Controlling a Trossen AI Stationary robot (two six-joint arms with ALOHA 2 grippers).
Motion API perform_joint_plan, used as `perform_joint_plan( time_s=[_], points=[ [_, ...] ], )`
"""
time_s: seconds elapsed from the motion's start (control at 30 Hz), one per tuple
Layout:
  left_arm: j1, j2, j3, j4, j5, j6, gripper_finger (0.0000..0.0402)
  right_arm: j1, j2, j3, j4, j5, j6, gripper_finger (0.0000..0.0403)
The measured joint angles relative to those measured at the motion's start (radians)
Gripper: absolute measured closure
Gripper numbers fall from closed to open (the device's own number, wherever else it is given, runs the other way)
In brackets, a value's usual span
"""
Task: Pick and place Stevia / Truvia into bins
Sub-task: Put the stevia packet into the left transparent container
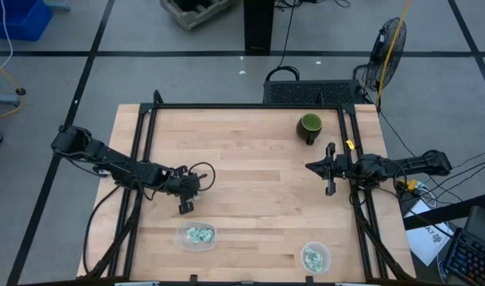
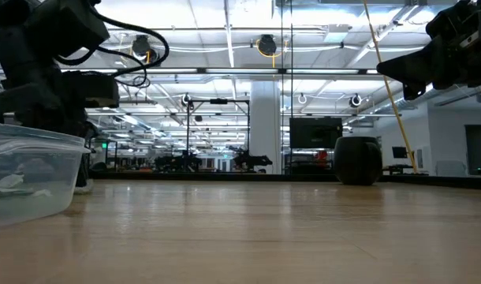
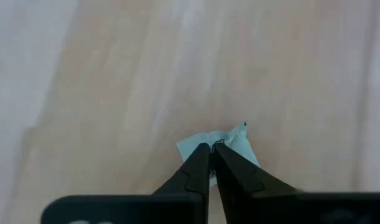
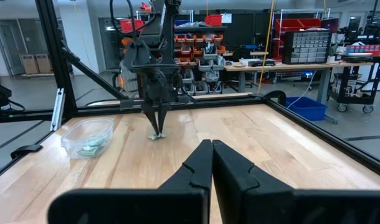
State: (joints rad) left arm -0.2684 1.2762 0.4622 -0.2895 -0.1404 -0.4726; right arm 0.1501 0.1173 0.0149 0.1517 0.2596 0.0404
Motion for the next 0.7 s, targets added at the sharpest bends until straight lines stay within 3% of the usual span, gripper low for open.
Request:
perform_joint_plan(
  time_s=[0.2, 0.47, 0.7],
  points=[
    [0.000, 0.000, 0.041, 0.016, 0.061, 0.005, 0.0368, 0.000, 0.000, 0.000, 0.000, 0.000, 0.000, 0.0398],
    [-0.018, 0.000, 0.163, 0.019, 0.141, 0.084, 0.0397, 0.000, 0.000, 0.000, 0.000, 0.000, 0.000, 0.0399],
    [-0.084, -0.001, 0.227, 0.071, 0.258, 0.077, 0.0373, 0.000, 0.000, 0.000, 0.000, 0.000, 0.000, 0.0399]
  ],
)
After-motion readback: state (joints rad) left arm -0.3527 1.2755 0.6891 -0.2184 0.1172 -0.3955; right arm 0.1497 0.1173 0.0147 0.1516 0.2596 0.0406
